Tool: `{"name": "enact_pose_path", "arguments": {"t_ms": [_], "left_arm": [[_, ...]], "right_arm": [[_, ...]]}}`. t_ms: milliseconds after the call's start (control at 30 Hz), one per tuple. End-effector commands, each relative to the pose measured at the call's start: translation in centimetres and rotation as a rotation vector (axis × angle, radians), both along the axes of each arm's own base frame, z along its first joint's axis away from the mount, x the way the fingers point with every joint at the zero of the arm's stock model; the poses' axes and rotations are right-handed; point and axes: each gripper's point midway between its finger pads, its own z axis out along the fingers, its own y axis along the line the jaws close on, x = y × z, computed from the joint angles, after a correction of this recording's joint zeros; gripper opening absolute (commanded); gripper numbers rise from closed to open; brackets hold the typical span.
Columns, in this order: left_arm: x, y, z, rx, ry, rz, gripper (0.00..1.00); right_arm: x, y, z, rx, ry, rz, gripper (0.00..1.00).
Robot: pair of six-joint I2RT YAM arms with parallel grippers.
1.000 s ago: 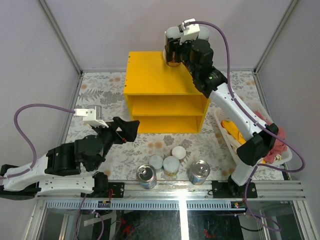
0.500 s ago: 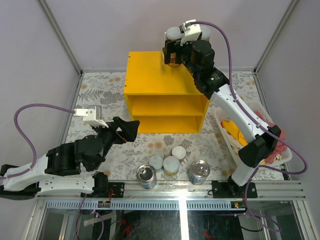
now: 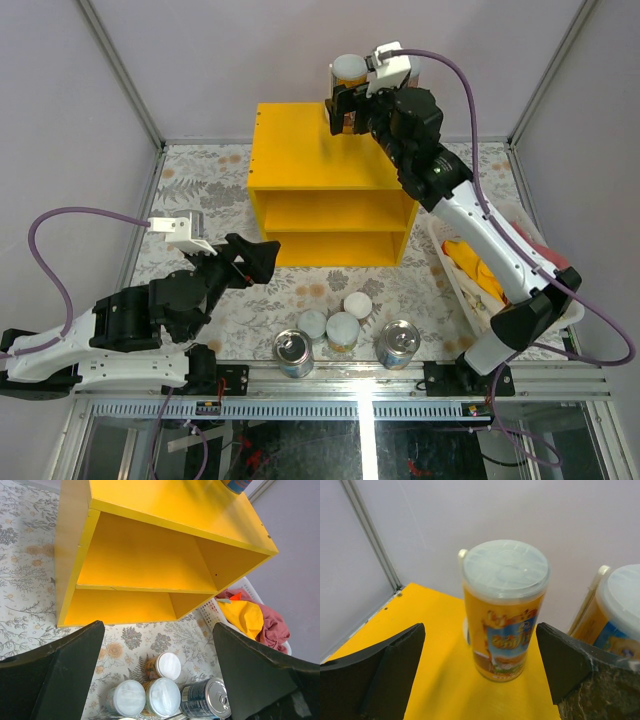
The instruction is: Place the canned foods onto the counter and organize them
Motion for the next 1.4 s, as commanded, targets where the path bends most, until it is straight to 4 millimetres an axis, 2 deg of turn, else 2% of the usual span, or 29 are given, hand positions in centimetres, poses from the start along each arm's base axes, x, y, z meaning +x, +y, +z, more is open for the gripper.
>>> {"name": "enact_pose_path", "arguments": {"t_ms": [0,133,233,400,567,700,833,1000,1133,1367], "left_arm": [[0.0,-0.1,0.9,-0.064,-0.001,0.01,0.9],[0.0,-0.1,0.8,-0.072,0.004,0.007,0.9],[-0.1,-0.1,0.4,-0.088,0.016,0.007,0.9],[-0.2,-0.2,-0.3,-0.091,0.03,0.004,0.9],[-0.4,-0.7,-1.2,-0.081,0.05,-0.01,0.92],[-0.7,-1.0,-2.5,-0.063,0.088,-0.015,1.0],[-1.1,-1.4,-4.2,-0.052,0.141,-0.031,1.0],[-1.8,-1.8,-6.5,-0.037,0.205,-0.054,1.0],[-2.4,-2.4,-8.1,-0.03,0.245,-0.078,1.0],[-2.9,-4.1,-10.4,0.022,0.295,-0.114,1.0]], "right_arm": [[-3.3,-0.1,2.6,0.025,-0.06,0.016,1.0],[-6.3,-0.3,2.1,0.016,-0.046,0.029,0.99],[-9.4,-0.7,1.0,0.012,-0.019,0.064,0.99],[-14.5,-2.3,-2.8,0.029,0.111,0.132,1.0],[-17.9,-3.9,-7.5,0.042,0.268,0.175,1.0],[-19.6,-5.0,-12.1,0.024,0.382,0.17,0.99],[-21.3,-4.9,-16.4,0.03,0.496,0.207,0.99],[-23.3,-4.5,-20.2,0.052,0.614,0.258,1.0],[-24.2,-6.1,-22.7,-0.006,0.688,0.208,1.0],[-26.0,-8.8,-24.9,-0.096,0.812,0.127,0.97]]}}
